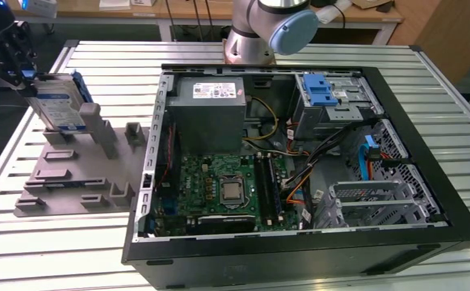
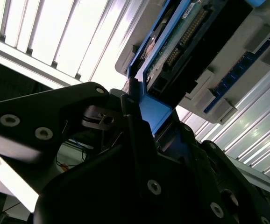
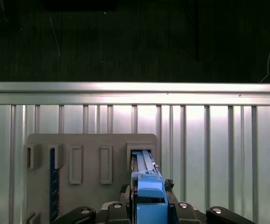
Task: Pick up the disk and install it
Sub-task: 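Pick up the disk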
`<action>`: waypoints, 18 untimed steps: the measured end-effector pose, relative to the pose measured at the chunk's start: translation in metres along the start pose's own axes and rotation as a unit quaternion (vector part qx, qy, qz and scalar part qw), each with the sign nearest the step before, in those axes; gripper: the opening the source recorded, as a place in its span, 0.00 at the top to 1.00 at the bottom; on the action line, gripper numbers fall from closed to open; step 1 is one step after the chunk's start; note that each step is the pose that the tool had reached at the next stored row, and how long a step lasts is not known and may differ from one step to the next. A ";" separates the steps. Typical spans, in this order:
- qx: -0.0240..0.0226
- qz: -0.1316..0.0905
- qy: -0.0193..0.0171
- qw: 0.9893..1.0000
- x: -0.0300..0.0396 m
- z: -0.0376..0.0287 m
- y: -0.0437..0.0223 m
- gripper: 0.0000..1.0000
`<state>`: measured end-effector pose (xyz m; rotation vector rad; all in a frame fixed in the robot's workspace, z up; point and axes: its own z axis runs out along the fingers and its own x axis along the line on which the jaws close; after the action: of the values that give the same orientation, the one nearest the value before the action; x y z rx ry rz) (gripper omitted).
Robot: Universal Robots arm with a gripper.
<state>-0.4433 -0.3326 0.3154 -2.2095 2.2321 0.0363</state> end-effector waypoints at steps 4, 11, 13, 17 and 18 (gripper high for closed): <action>0.000 0.000 0.000 1.000 0.0000 -0.0010 0.0000 0.64; 0.000 0.000 0.000 1.000 0.0000 -0.0030 0.0000 0.64; 0.000 0.000 0.000 1.000 -0.0001 -0.0039 0.0000 0.64; 0.000 0.000 0.000 1.000 -0.0001 -0.0053 0.0001 0.64; 0.000 0.000 0.000 1.000 -0.0001 -0.0054 0.0001 0.64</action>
<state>-0.4432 -0.3326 0.3208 -2.2096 2.2321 0.0364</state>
